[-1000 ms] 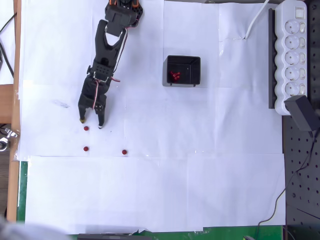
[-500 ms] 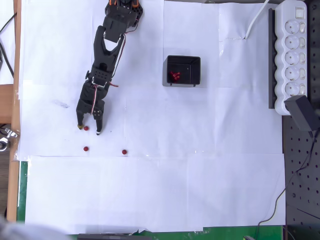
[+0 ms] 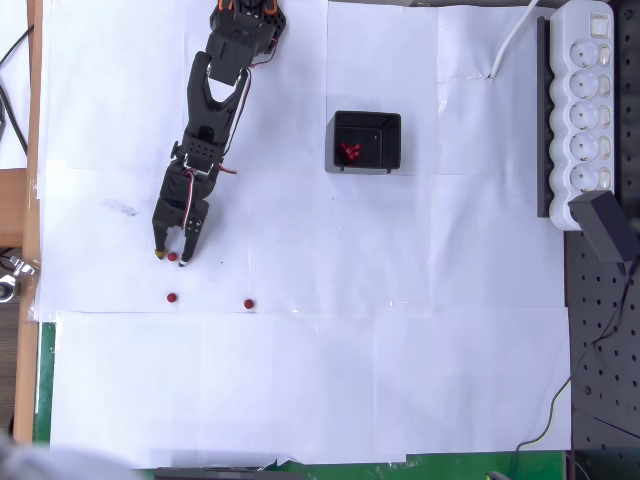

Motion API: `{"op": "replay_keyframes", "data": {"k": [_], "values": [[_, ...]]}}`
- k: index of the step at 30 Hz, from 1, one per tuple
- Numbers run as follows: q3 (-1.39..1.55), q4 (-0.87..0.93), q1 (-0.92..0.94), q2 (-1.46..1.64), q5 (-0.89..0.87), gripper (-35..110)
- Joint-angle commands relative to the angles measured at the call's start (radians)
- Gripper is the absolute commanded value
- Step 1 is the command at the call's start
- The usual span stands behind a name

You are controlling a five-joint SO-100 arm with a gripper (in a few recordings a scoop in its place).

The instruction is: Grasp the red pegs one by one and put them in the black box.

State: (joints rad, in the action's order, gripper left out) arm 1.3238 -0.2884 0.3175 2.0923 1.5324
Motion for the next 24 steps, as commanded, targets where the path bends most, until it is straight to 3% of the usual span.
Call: {"op": "replay_keyframes", "data": {"k": [1,7,19,24], "values": [[0.023,0.003,0.008,0.012,0.008,0],[0.029,0.166,-0.002,-0.048,0.038,0],[0.371,1.443,-0.206,-0.557,0.308,0],[0.552,1.807,-0.433,-0.701,0.371,0]]}}
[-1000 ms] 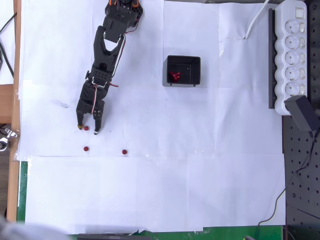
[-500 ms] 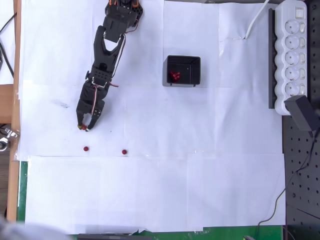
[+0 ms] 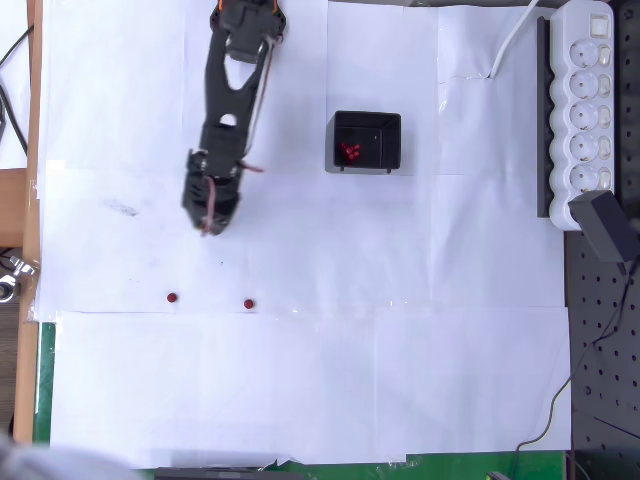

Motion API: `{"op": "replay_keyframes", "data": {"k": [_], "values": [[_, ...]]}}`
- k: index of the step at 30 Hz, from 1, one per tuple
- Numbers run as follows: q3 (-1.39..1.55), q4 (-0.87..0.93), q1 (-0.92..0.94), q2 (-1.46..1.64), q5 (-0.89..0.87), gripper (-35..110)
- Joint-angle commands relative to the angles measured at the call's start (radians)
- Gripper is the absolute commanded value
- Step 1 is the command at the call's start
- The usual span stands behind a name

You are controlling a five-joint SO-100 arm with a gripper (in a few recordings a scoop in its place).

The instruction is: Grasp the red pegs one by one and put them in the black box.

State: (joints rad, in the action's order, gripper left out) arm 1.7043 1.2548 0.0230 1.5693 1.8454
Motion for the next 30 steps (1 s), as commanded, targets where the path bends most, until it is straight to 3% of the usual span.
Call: {"op": "replay_keyframes", "data": {"k": [1,6,12,24,30], "values": [[0.202,0.31,-0.189,-0.19,0.078,0],[0.268,0.402,-0.472,-0.219,0.215,0],[0.179,0.302,-0.689,-0.184,0.353,0],[-0.179,0.025,-0.775,-0.083,0.396,0],[-0.166,0.046,-0.773,-0.083,0.388,15]]}}
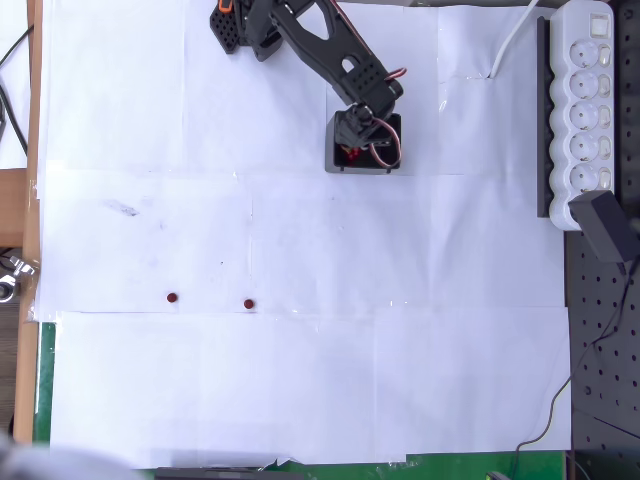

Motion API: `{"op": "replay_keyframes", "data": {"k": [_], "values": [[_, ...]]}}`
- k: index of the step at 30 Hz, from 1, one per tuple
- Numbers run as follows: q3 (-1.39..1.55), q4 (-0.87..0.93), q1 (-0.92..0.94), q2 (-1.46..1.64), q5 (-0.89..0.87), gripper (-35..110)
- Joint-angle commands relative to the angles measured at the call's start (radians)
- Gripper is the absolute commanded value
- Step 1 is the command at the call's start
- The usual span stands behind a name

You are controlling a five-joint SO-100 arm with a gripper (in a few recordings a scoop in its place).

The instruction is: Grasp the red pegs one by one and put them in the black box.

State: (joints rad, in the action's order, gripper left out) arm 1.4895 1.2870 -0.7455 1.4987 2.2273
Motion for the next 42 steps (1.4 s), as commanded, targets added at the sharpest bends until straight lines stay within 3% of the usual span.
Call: {"op": "replay_keyframes", "data": {"k": [1,9,13,19,23,42], "values": [[0.074,0.029,0.003,-0.012,0.008,18],[0.397,0.173,0.104,-0.158,0.025,25],[0.491,0.19,0.249,-0.16,-0.035,25],[0.314,-0.16,0.563,-0.02,-0.25,25],[0.272,-0.397,0.673,0.155,-0.353,25],[0.308,-0.91,0.713,0.609,-0.569,24]]}}
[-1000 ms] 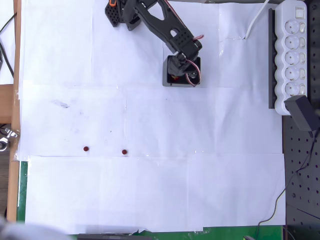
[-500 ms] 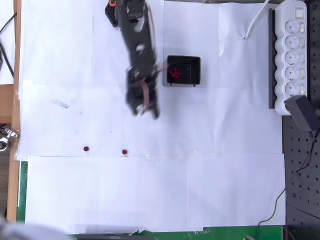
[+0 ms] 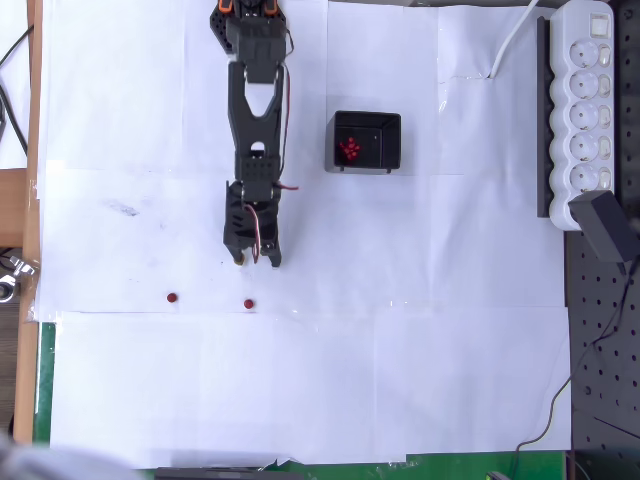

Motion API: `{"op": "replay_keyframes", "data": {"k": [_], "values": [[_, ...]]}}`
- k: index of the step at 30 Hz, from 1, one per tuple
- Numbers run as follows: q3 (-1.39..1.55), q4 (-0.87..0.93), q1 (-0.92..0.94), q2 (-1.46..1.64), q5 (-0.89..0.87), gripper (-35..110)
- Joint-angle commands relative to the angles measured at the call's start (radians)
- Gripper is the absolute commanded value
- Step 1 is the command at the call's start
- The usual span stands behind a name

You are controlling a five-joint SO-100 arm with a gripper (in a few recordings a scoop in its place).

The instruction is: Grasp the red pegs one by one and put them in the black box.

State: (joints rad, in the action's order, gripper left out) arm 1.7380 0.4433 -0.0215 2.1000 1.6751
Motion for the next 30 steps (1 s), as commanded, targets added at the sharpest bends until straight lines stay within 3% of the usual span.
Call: {"op": "replay_keyframes", "data": {"k": [1,18,30], "values": [[0.06,-0.084,-0.011,0.018,-0.025,24],[0.061,-0.408,0.021,0.172,-0.146,24],[0.175,-0.42,0.04,0.268,-0.143,24]]}}
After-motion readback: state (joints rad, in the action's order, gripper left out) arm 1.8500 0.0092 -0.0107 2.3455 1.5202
